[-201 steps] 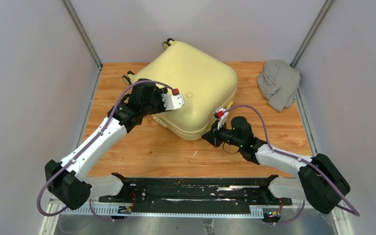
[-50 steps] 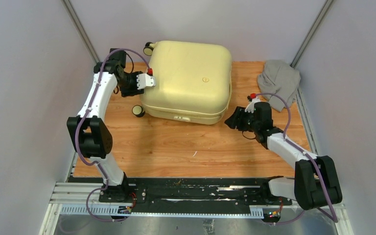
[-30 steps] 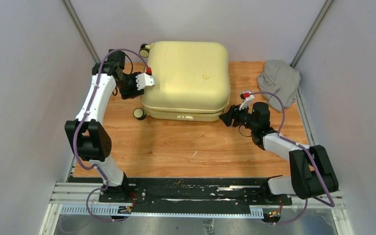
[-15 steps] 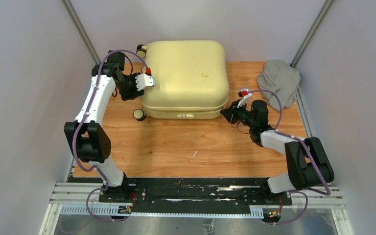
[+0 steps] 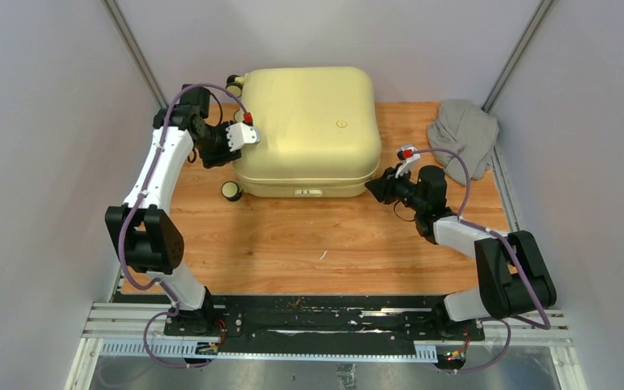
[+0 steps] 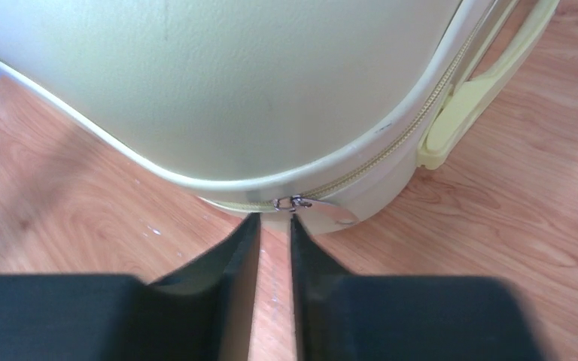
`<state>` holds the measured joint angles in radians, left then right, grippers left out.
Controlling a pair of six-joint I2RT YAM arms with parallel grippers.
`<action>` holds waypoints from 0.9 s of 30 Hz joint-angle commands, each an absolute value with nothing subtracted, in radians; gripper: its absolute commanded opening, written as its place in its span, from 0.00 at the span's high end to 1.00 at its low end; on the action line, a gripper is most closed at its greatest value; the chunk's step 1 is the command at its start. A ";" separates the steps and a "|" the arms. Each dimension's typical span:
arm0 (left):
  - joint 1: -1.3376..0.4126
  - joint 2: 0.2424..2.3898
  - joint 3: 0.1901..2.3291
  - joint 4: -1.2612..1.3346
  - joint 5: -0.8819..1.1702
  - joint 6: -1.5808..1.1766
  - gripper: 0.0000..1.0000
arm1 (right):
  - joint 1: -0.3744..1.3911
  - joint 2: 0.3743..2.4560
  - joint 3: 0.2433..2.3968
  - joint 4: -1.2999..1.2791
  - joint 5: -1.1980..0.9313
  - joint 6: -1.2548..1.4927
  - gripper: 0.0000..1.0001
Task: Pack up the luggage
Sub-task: Zip the luggage at the center of the board.
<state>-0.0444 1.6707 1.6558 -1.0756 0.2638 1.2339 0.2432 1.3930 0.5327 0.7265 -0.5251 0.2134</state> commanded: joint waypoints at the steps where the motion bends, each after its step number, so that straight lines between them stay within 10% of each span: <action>1: -0.041 1.588 1.660 -1.052 0.239 1.128 1.00 | 0.261 1.397 0.559 0.672 -0.506 0.236 0.63; 16: -0.041 1.578 1.652 -1.052 0.235 1.133 1.00 | 0.261 1.425 0.580 0.657 -0.433 0.166 0.44; 27: -0.042 1.575 1.650 -1.052 0.234 1.134 1.00 | 0.260 1.482 0.623 0.772 -0.523 0.173 0.66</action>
<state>-0.0502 1.6428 1.6409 -1.0790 0.2577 1.2064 0.2470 1.4582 0.5873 0.6804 -0.4744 0.1783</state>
